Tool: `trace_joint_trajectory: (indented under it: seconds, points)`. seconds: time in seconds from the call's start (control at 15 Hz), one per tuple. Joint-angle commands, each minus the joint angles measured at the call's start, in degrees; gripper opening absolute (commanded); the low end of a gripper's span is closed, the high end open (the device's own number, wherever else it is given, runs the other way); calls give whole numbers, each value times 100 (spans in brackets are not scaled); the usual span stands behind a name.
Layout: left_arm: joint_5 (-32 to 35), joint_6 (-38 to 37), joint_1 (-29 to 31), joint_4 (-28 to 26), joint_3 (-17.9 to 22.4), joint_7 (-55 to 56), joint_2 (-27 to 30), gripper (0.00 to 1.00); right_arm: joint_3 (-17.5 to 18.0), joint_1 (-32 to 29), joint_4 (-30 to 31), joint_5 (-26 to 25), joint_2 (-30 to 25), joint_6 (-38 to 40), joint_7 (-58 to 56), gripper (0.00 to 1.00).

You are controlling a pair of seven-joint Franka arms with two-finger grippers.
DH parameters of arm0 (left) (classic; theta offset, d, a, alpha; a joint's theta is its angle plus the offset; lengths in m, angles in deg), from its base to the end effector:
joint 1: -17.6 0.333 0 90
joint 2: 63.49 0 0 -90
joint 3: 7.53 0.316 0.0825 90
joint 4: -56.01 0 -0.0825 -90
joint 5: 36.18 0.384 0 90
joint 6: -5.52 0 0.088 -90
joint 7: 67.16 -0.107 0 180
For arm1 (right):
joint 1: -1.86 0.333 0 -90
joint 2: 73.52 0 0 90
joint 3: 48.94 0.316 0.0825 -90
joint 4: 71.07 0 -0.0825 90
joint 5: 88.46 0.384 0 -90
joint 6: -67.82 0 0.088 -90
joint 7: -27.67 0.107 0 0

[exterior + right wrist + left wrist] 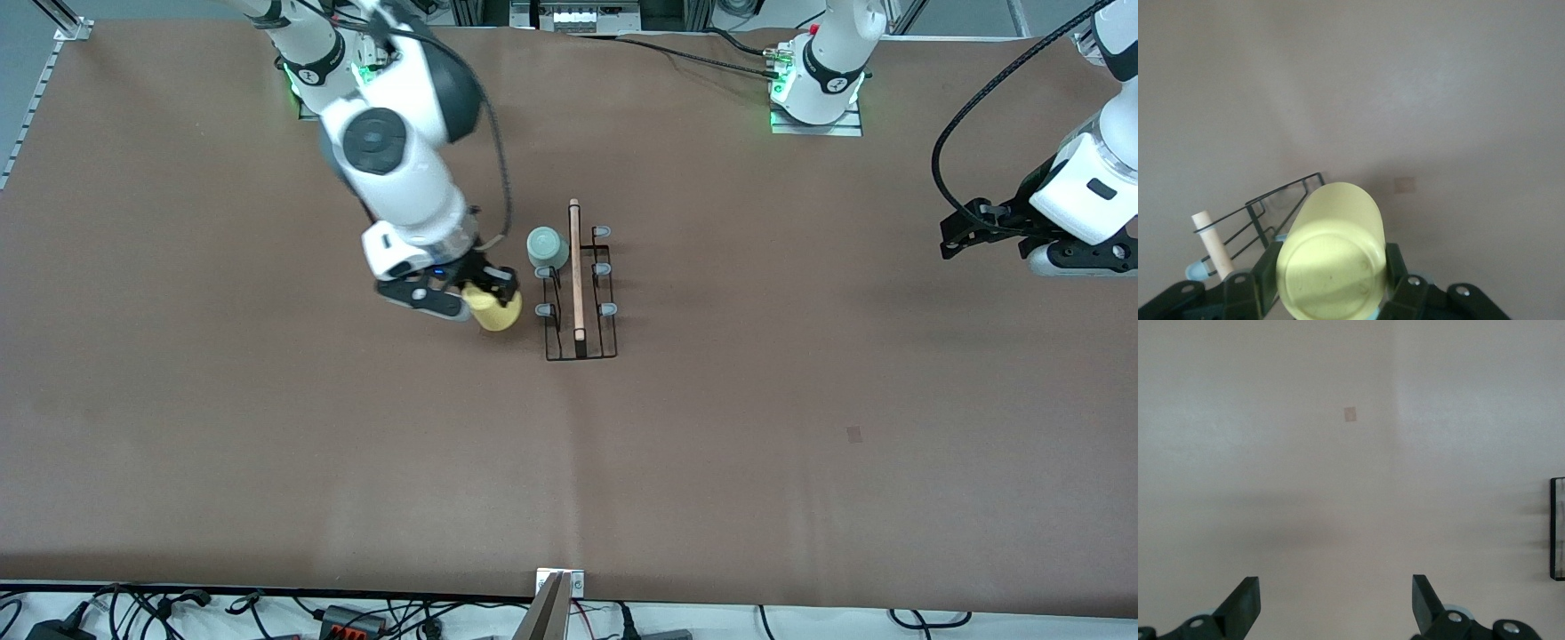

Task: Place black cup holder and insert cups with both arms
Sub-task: 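Carry the yellow cup to the rack with the right gripper, then insert the yellow cup into the rack and open the right gripper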

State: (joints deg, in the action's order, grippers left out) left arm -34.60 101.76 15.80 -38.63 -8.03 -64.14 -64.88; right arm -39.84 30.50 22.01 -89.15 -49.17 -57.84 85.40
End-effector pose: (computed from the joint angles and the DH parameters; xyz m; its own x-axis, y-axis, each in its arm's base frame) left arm 0.5687 -0.0201 0.5820 0.9999 0.0096 0.0051 0.0097 -0.9996 -0.0270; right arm 0.5512 0.4091 0.3930 0.9340 -0.3558 0.0329 -0.3469 -0.9251 -0.1542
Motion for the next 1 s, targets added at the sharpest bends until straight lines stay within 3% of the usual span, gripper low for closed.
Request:
trace_joint_trajectory:
  seconds: [0.0, 0.33, 0.4, 0.47, 0.53, 0.8, 0.93]
  points:
    - [-88, -123, 48, 121, 23, -56, -20, 100, -320, 563, -632, -203, 500, 68, 571, 21]
    - [-79, -123, 154, 121, 23, -65, -20, 100, -321, 687, -783, -388, 746, 24, 819, 23]
    - [-79, -123, 154, 121, 14, -56, -20, 100, -321, 739, -783, -388, 817, -107, 819, 37]
    - [-79, -123, 154, 121, 14, -47, -20, 100, -321, 757, -783, -388, 869, -204, 810, 80]
    - [-79, -123, 145, 121, -3, -30, -20, 100, -347, 749, -783, -388, 870, -213, 740, 100]
    - [-79, -123, 145, 121, -30, -4, -20, 100, -567, 653, -748, -335, 660, 5, 443, 100]
    - [-79, -123, 153, 122, -39, 14, -20, 100, -567, 145, -660, -327, 284, 557, -293, 100]
